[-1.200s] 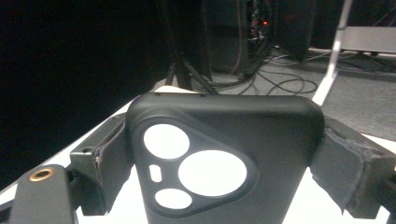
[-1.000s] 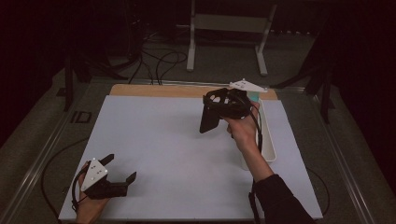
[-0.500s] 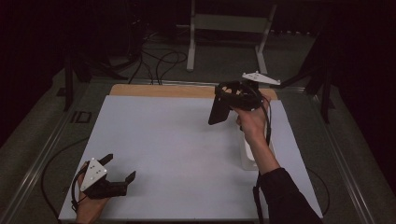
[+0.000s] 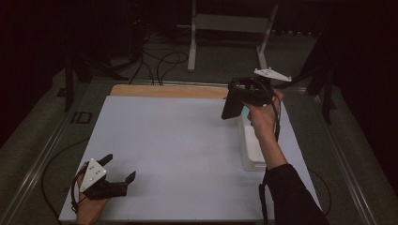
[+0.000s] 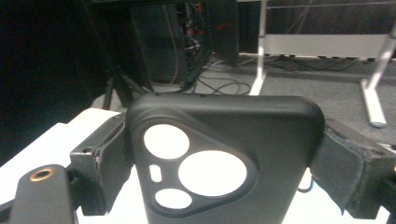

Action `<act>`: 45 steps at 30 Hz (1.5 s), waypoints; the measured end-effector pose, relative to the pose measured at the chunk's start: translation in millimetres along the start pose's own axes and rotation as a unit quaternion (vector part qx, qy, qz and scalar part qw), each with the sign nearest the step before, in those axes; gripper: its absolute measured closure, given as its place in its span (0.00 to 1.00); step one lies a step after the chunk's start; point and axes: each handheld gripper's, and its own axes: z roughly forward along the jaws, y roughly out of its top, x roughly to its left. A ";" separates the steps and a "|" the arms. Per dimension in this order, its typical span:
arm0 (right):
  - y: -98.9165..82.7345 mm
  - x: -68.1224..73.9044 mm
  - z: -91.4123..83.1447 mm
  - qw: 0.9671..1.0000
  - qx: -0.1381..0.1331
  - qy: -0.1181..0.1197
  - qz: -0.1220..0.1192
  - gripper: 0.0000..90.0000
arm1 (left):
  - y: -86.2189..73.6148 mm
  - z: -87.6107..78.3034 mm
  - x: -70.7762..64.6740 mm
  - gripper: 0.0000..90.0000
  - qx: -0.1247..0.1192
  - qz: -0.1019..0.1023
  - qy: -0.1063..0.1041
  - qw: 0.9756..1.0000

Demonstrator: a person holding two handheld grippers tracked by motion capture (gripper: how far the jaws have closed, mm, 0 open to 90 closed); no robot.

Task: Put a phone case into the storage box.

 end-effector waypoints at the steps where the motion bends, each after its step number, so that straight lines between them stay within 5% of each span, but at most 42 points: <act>1: 0.1 -2.0 0.2 1.000 0.000 -0.006 -0.001 0.15 | 0.0 0.1 0.0 0.00 0.000 0.000 0.000 1.000; 18: 5.5 -23.5 1.5 0.997 0.003 -0.075 -0.024 0.15 | 0.0 0.3 -0.3 0.00 0.002 0.000 -0.001 1.000; 31: -0.3 -44.8 4.1 0.993 0.010 -0.116 -0.005 0.15 | -0.2 1.3 -1.9 0.00 0.004 0.003 -0.003 1.000; 45: -13.2 -59.2 9.1 0.991 0.028 -0.134 0.003 0.15 | -0.1 1.7 -2.3 0.00 0.005 0.003 -0.003 1.000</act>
